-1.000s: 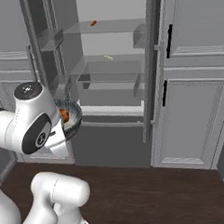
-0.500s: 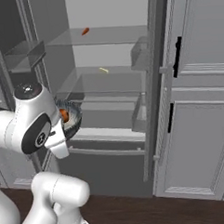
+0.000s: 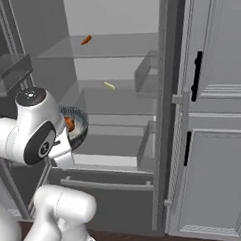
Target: Pick the chicken drumstick and broccoli from their plates and place them in the bowl. Then put the bowl in the fridge.
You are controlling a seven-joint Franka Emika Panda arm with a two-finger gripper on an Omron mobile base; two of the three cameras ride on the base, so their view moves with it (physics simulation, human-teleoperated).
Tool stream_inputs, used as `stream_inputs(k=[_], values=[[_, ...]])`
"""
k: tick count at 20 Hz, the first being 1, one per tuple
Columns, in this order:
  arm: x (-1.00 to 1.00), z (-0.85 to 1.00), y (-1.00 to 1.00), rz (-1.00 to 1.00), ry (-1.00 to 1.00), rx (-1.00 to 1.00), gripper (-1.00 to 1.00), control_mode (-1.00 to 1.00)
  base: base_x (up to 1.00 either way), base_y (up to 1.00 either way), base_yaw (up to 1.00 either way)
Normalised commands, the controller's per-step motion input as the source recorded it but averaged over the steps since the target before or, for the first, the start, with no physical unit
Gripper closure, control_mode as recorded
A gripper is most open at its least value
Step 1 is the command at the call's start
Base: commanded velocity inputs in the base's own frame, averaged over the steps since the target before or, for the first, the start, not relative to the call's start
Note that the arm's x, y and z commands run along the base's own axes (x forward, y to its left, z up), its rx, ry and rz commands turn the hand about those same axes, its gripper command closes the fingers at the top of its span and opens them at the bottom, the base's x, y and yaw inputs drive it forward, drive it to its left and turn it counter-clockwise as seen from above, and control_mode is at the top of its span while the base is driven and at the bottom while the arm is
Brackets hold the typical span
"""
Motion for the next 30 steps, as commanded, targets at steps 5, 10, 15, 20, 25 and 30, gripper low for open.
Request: stream_inputs(k=[5, 10, 15, 20, 25, 30], values=[[0.0, 0.0, 0.0, 0.0, 0.0, 0.0, 1.0, 1.0, 0.49, -0.12, 0.07], [0.0, 0.0, 0.0, 0.0, 0.0, 0.0, 1.0, 1.0, 0.47, -0.28, 0.05], [0.0, 0.0, 0.0, 0.0, 0.0, 0.0, 1.0, 1.0, 0.71, -0.04, 0.06], [0.0, 0.0, 0.0, 0.0, 0.0, 0.0, 1.0, 1.0, 0.73, 0.0, 0.06], [0.0, 0.0, 0.0, 0.0, 0.0, 0.0, 1.0, 1.0, 0.61, 0.0, 0.04], [0.0, 0.0, 0.0, 0.0, 0.0, 0.0, 1.0, 1.0, 0.6, 0.0, 0.03]])
